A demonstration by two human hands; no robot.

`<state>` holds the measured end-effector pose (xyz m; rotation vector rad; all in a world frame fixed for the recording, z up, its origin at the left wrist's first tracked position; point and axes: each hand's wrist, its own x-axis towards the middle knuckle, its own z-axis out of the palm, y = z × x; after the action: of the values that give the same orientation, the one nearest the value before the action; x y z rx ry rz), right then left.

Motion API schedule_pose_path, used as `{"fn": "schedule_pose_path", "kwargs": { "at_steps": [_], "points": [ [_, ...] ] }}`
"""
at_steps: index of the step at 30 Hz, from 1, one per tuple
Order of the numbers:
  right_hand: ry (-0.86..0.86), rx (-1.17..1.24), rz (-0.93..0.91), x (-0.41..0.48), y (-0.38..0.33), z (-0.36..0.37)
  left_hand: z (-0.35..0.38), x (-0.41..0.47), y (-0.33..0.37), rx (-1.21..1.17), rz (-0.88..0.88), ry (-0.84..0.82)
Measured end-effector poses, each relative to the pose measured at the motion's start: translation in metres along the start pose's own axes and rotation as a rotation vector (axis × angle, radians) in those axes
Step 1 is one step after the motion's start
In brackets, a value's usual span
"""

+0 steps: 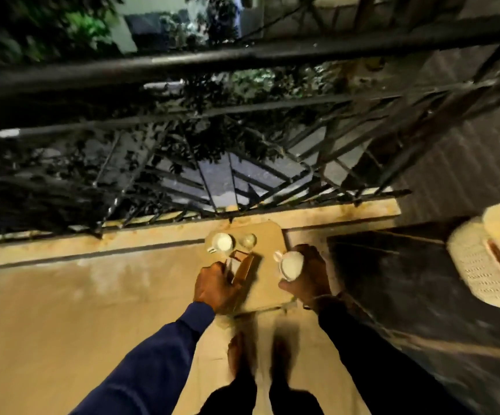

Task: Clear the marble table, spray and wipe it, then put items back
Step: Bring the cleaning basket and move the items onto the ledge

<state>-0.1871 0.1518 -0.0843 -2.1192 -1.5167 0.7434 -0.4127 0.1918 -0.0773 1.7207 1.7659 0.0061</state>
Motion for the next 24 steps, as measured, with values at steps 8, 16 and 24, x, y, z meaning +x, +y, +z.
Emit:
{"fn": "schedule_pose_path", "kwargs": {
  "at_steps": [8, 16, 24],
  "points": [
    [-0.271, -0.181, -0.038, 0.055, 0.01, 0.13, 0.057, 0.052, -0.064, -0.127, -0.359, 0.086],
    [-0.263, -0.274, -0.082, 0.071, 0.032, 0.197, 0.105, 0.088, -0.078, -0.254, -0.439, 0.114],
    [-0.299, -0.372, -0.009, 0.076, 0.037, 0.212, 0.125, 0.105, -0.078, -0.169, -0.424, 0.088]
  ]
}}
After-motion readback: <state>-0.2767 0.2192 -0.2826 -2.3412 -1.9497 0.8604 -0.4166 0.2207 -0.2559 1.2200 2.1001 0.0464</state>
